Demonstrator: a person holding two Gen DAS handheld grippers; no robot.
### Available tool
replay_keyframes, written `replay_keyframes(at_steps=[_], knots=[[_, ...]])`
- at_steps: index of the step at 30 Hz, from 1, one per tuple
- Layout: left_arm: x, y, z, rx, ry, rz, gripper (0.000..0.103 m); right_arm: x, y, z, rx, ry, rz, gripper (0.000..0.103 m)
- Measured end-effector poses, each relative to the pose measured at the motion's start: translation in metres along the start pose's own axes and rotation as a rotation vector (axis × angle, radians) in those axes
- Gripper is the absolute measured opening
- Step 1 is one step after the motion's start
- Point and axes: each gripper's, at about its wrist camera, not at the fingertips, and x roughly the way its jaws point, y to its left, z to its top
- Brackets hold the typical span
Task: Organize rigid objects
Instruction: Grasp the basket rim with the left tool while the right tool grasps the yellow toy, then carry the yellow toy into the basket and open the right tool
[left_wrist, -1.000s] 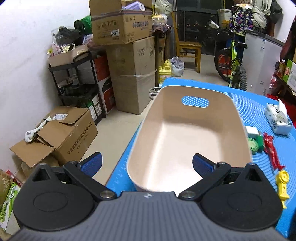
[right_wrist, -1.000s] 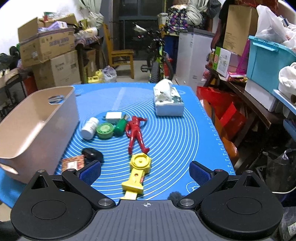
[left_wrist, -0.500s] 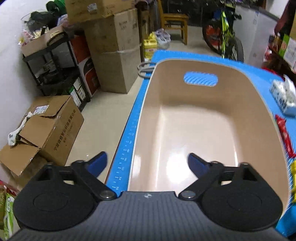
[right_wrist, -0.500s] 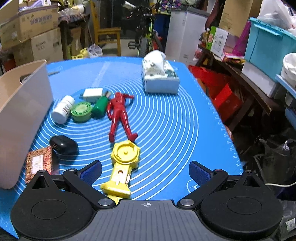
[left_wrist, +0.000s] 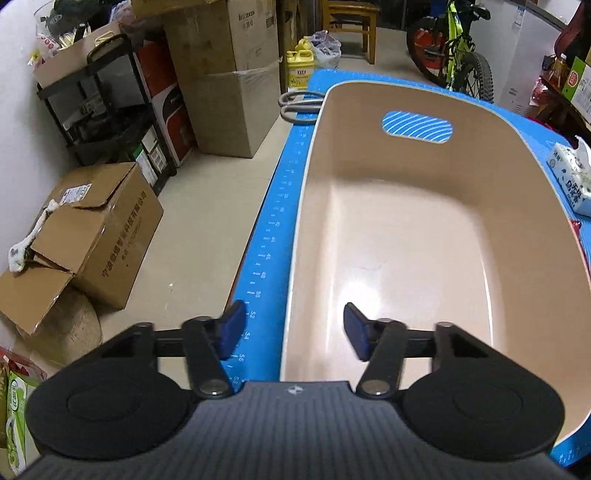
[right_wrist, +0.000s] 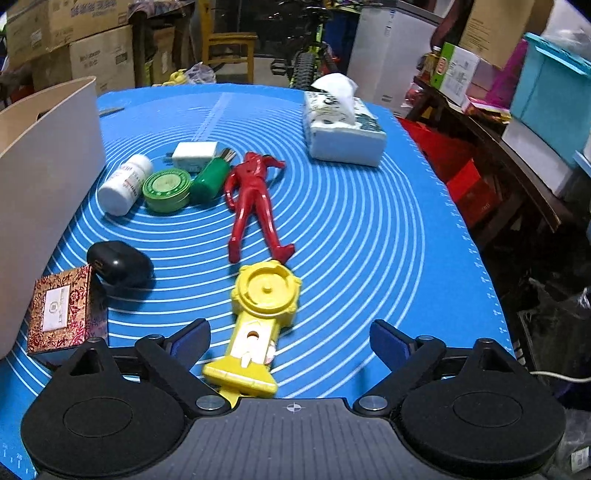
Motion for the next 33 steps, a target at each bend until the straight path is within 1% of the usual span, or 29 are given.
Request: replay_keyframes(at_steps=[1, 2, 3, 5, 7, 9, 10, 11, 13, 14, 15, 18, 23, 29, 33], knots=[[0.001, 0.001, 0.0, -0.001, 0.008, -0.002, 0.039, 0.003, 0.003, 0.001, 0.0, 0.005, 0.003, 0.088], [0.003, 0.002, -0.001, -0.006, 0.019, -0.006, 0.034, 0.004, 0.004, 0.002, 0.001, 0.008, 0.005, 0.084], [0.005, 0.002, -0.001, -0.013, 0.027, -0.009, 0.026, 0.006, 0.005, 0.003, 0.003, 0.012, 0.008, 0.082], [0.007, 0.003, 0.0, -0.021, 0.038, -0.009, 0.02, 0.009, 0.008, 0.003, 0.008, 0.02, 0.012, 0.075], [0.007, 0.002, 0.0, -0.02, 0.044, -0.026, 0.009, 0.01, 0.009, 0.002, 0.015, 0.019, 0.012, 0.072], [0.007, 0.002, 0.001, -0.016, 0.048, -0.027, 0.009, 0.011, 0.009, 0.002, 0.02, 0.017, 0.025, 0.068], [0.007, 0.002, 0.001, -0.017, 0.048, -0.027, 0.009, 0.011, 0.009, 0.002, 0.026, 0.016, 0.041, 0.064], [0.007, 0.003, 0.001, -0.022, 0.05, -0.03, 0.009, 0.01, 0.008, 0.002, 0.032, 0.019, 0.053, 0.056], [0.008, 0.005, 0.002, -0.028, 0.052, -0.037, 0.008, 0.009, 0.009, 0.002, 0.043, 0.021, 0.054, 0.049], [0.008, 0.004, 0.002, -0.029, 0.051, -0.039, 0.008, 0.009, 0.009, 0.002, 0.052, 0.022, 0.059, 0.041], [0.007, 0.004, 0.001, -0.028, 0.05, -0.04, 0.008, 0.008, 0.008, 0.003, 0.068, 0.024, 0.077, 0.037], [0.007, 0.004, 0.0, -0.022, 0.046, -0.04, 0.008, 0.007, 0.01, 0.002, 0.067, 0.02, 0.066, 0.036], [0.008, 0.004, 0.0, -0.02, 0.044, -0.041, 0.008, -0.01, 0.008, 0.003, 0.085, -0.035, 0.052, 0.036], [0.008, 0.0, 0.0, -0.015, 0.044, -0.033, 0.008, -0.047, 0.013, 0.027, 0.094, -0.152, 0.078, 0.036], [0.008, 0.0, 0.001, -0.021, 0.046, -0.032, 0.008, -0.072, 0.033, 0.054, 0.066, -0.241, 0.129, 0.036]])
